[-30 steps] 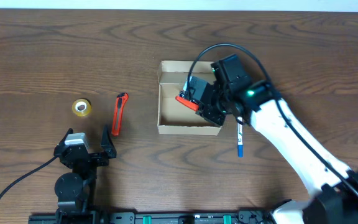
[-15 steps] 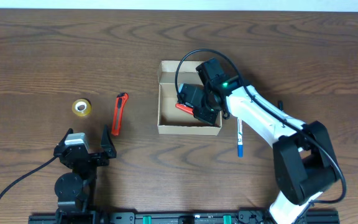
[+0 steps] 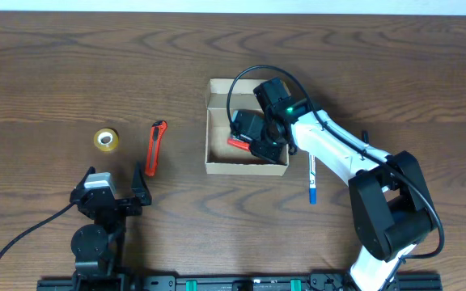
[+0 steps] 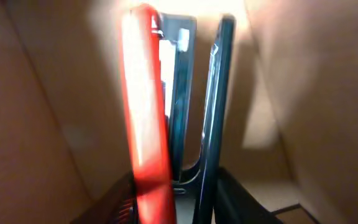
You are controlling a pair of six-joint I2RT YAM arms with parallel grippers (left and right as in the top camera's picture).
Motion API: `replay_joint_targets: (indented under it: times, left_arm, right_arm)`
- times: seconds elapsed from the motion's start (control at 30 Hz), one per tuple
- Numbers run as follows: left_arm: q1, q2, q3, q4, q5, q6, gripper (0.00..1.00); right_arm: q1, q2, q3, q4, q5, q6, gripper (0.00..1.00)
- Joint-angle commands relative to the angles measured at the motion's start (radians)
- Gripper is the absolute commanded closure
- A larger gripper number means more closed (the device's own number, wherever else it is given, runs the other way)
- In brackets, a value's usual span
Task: Pack container
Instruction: 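Carry the stapler left into the cardboard box and release, then lift the right gripper out and move to the black-capped marker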
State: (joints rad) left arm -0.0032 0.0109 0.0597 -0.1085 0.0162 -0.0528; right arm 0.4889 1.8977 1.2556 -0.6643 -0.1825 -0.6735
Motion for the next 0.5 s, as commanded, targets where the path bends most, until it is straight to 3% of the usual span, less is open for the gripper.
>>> replay_joint_targets:
  times: [0.0,0.37,0.47]
  left_arm:
    - [-0.004,-0.006,-0.028,-0.023,0.003,-0.008,0.05]
    - [-0.004,-0.006,-0.028,-0.023,0.003,-0.008,0.05]
    - [-0.004,-0.006,-0.028,-0.023,0.002,-0.008,0.05]
  right_arm:
    - [0.008,0.004,0.029,0.003,-0.008,0.046,0.64]
    - [0.002,-0.129,0.192,-0.027,-0.008,0.13,0.58]
    - [-0.018,-0.201,0.23,-0.008,0.016,0.246,0.57]
